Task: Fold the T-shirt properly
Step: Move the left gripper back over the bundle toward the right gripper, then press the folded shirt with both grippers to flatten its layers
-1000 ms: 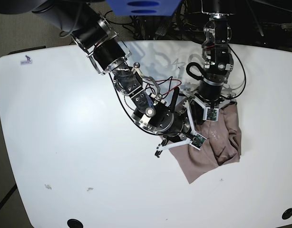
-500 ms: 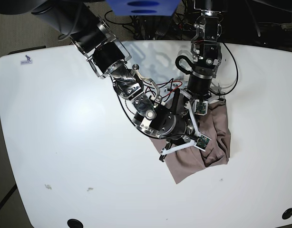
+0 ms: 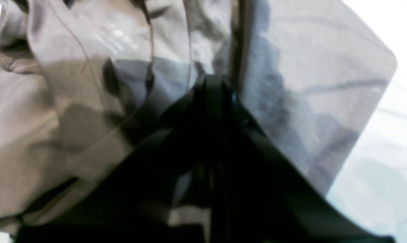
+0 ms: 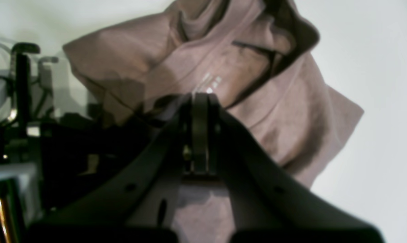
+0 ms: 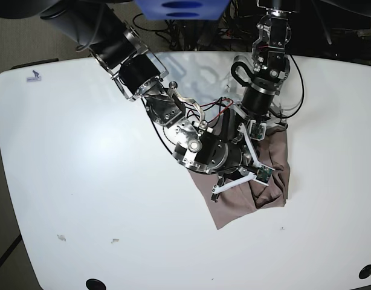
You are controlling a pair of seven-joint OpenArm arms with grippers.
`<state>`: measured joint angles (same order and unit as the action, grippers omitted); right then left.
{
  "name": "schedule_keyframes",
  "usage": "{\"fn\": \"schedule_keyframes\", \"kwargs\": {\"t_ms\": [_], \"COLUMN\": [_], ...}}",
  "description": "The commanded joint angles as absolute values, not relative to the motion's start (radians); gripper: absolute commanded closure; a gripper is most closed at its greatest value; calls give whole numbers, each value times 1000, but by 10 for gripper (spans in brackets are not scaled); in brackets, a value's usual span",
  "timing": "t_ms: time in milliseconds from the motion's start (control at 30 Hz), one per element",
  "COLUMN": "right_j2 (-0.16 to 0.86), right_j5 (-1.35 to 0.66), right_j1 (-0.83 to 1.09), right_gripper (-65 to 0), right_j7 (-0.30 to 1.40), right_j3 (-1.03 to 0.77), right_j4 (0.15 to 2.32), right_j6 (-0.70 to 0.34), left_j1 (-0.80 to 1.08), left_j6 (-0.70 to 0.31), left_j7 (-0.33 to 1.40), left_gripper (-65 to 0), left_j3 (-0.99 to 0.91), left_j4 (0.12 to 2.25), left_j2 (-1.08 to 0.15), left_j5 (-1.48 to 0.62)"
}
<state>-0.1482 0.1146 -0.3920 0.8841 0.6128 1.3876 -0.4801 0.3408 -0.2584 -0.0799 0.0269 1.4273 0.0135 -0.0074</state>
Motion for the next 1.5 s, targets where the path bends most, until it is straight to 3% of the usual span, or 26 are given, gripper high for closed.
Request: {"fn": "schedule_keyframes", "kwargs": {"t_ms": [0, 233, 733, 1300, 1467], "right_j2": [-157, -157, 38, 33, -68], "right_j5": [170, 171, 170, 170, 171], "right_j1": [-456, -456, -415, -421, -423], "right_gripper": [0, 0, 0, 0, 0], "right_j7": [839, 835, 811, 811, 773], "right_j3": [590, 590, 533, 521, 524], "right_j4": [1417, 1438, 1584, 1489, 1371], "right_j6": [-412, -412, -415, -417, -417], "left_j1": [469, 467, 417, 394, 395], "left_j6": [-262, -265, -266, -266, -266], "left_j7": [539, 539, 542, 541, 539], "left_gripper": [0, 0, 0, 0, 0], "left_j3": [-10, -73, -94, -91, -93], "left_j4": [1348, 1348, 1348, 1287, 1270], "left_j2": [-13, -41, -36, -33, -33], "left_j5": [77, 71, 71, 71, 70]}}
